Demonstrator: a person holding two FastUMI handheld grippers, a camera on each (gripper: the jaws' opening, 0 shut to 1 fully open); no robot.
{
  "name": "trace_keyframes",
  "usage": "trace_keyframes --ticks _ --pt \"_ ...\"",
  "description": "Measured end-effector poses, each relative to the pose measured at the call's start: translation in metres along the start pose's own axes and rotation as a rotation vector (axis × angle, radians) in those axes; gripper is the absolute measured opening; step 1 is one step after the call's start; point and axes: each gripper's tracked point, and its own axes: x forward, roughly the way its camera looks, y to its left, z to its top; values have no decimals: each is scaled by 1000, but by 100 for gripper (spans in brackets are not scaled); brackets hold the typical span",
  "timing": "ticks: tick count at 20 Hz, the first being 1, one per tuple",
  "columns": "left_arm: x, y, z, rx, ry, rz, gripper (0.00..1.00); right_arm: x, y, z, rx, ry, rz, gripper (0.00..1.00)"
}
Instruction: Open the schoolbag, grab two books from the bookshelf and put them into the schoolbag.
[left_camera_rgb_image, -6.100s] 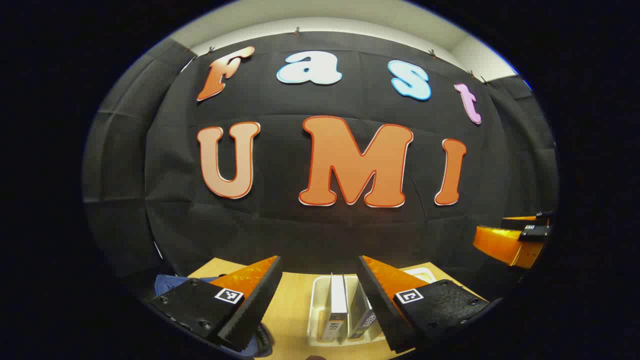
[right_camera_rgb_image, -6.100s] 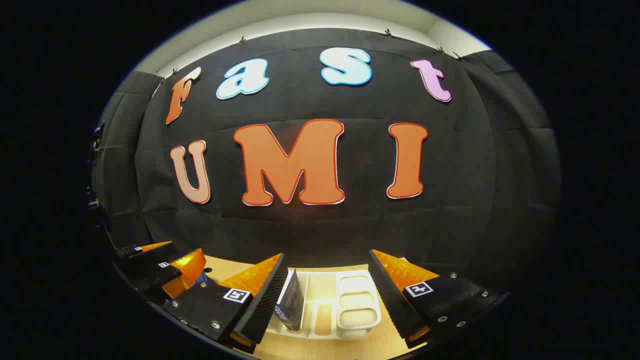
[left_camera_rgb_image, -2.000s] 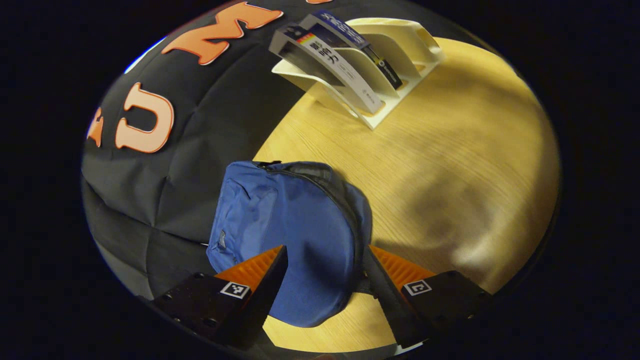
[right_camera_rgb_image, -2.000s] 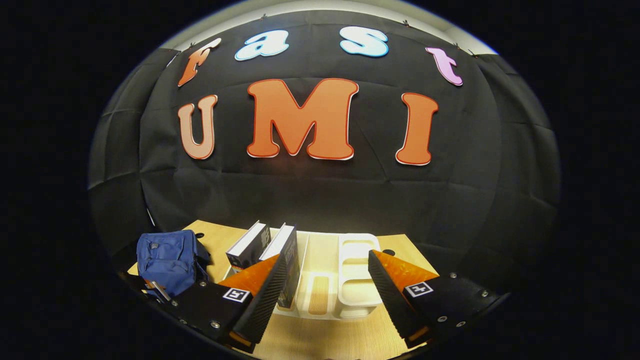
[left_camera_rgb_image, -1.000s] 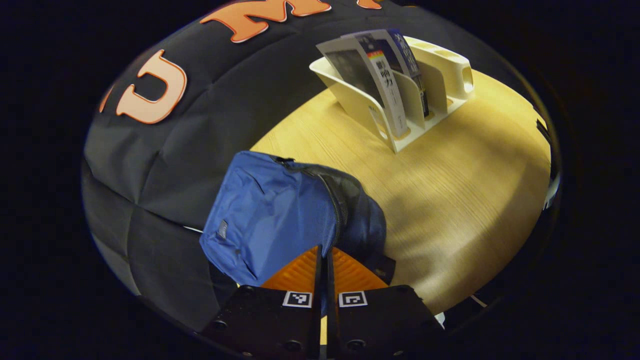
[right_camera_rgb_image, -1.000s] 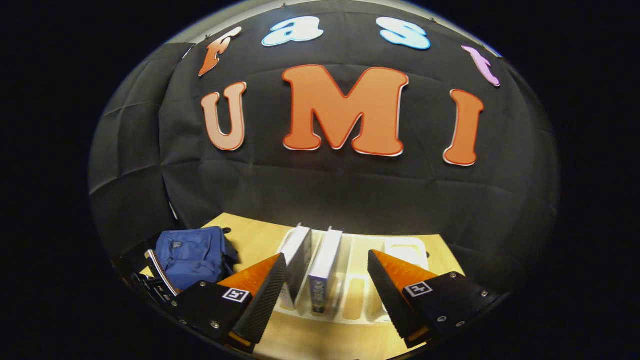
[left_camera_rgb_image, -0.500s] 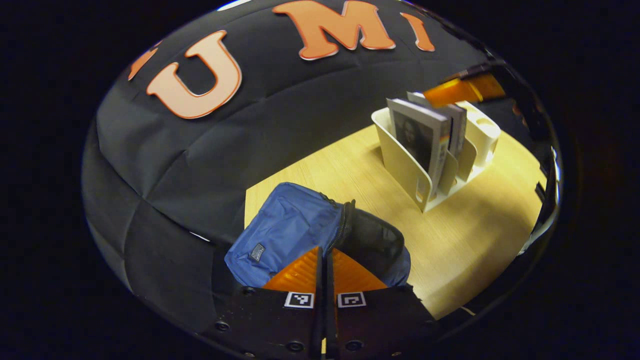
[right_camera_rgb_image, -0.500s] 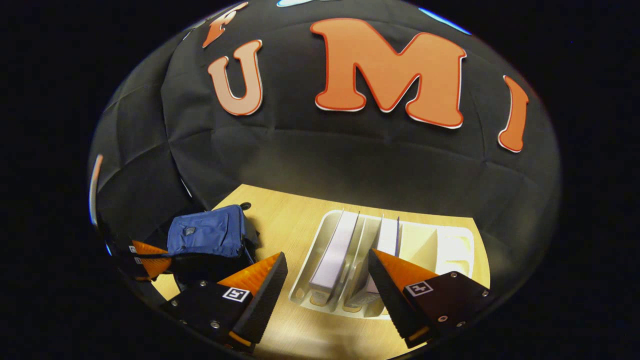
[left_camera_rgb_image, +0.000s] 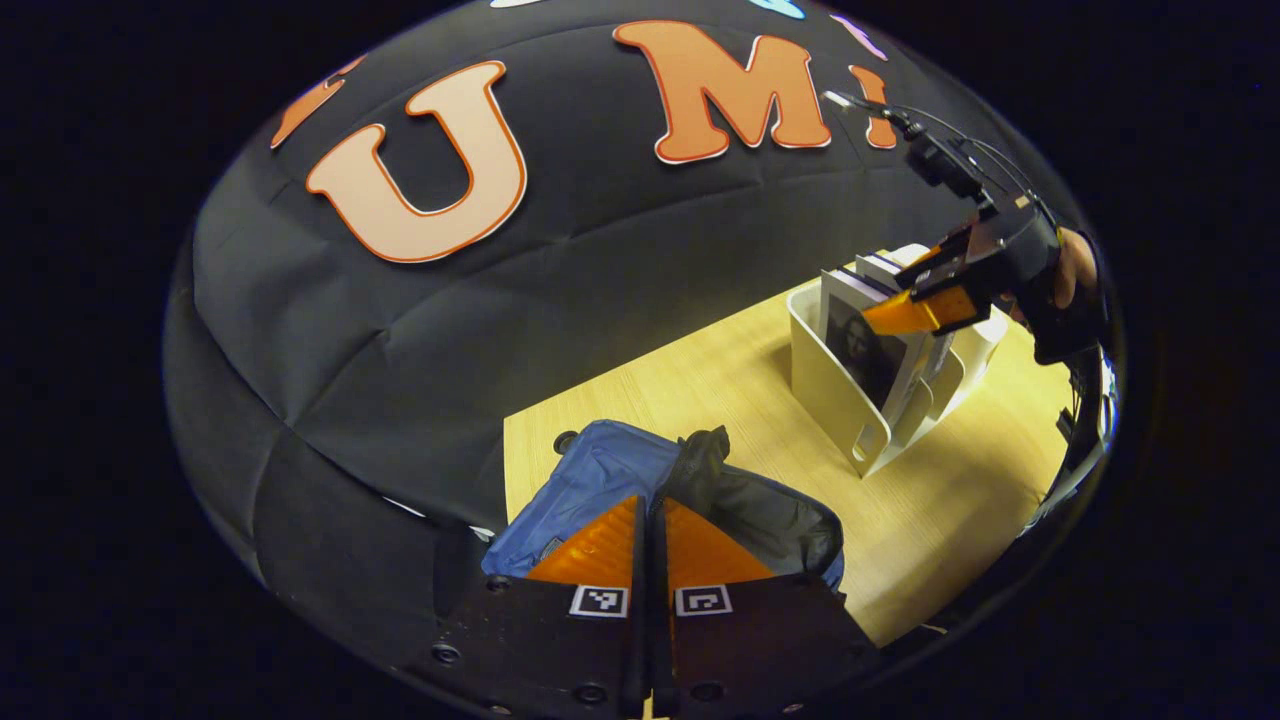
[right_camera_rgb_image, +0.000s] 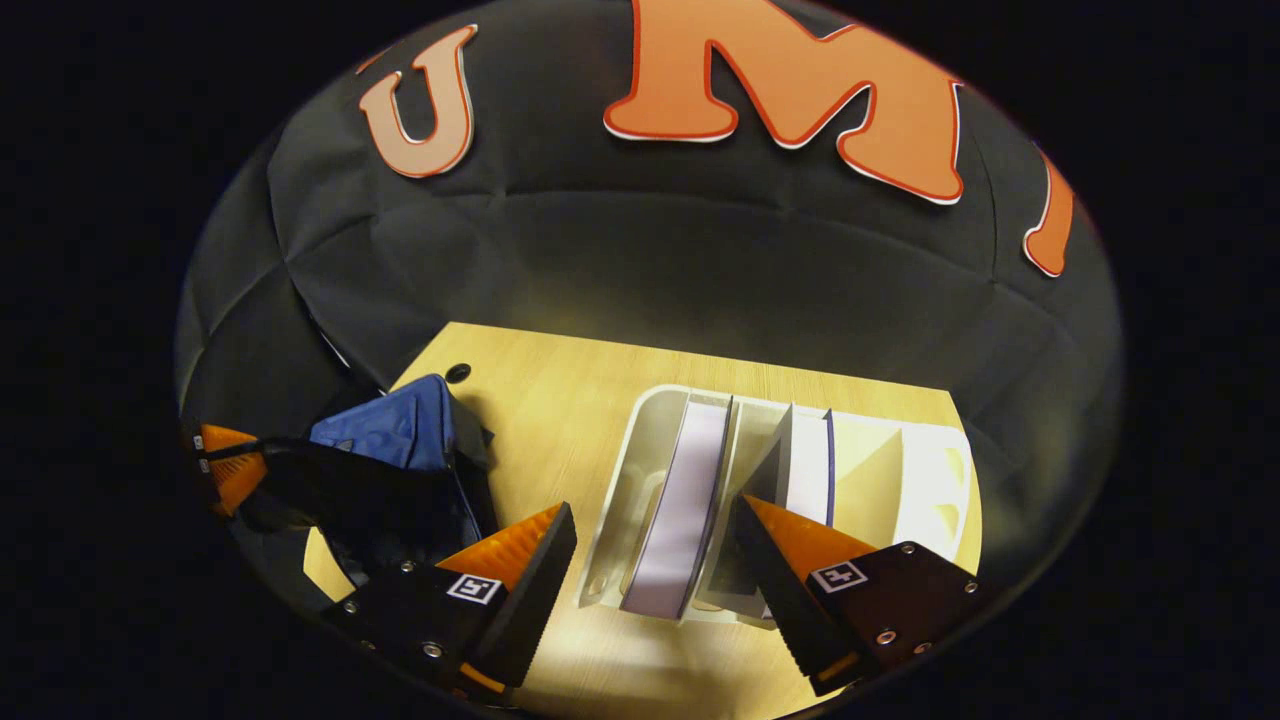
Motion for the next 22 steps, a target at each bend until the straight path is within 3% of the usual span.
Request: trace_keyframes --ticks 3,8,10,11,12,13,14,15,18,19,20,22 --pt "9 0 11 -1 1 -19 3 15 4 -8 52 92 14 92" --pt "15 -3 15 22 11 -59 3 38 -7 -20 53 218 -51 69" --pt "15 -2 14 22 15 -60 3 47 -11 -33 63 281 -65 66" --pt "16 -2 14 19 11 -63 3 48 -16 -38 53 309 -110 62" --pt "16 -2 13 16 13 -70 3 51 -16 -35 53 296 -108 47" --pt "16 -1 14 10 12 -70 3 54 -13 -35 54 300 -108 55" --pt "16 -1 11 4 15 -70 3 51 -13 -36 59 308 -103 36" --pt "18 -1 11 0 19 -71 3 50 -9 -36 82 315 -83 43" --pt "17 -3 11 0 15 -78 3 42 -9 -31 86 303 -85 38" --pt "17 -3 12 0 16 -80 3 37 -12 -29 85 297 -85 29" --pt "17 -3 11 0 19 -81 3 35 -11 -29 91 294 -81 37" --pt "18 -5 11 -5 21 -86 3 19 -15 -22 120 282 -59 37"
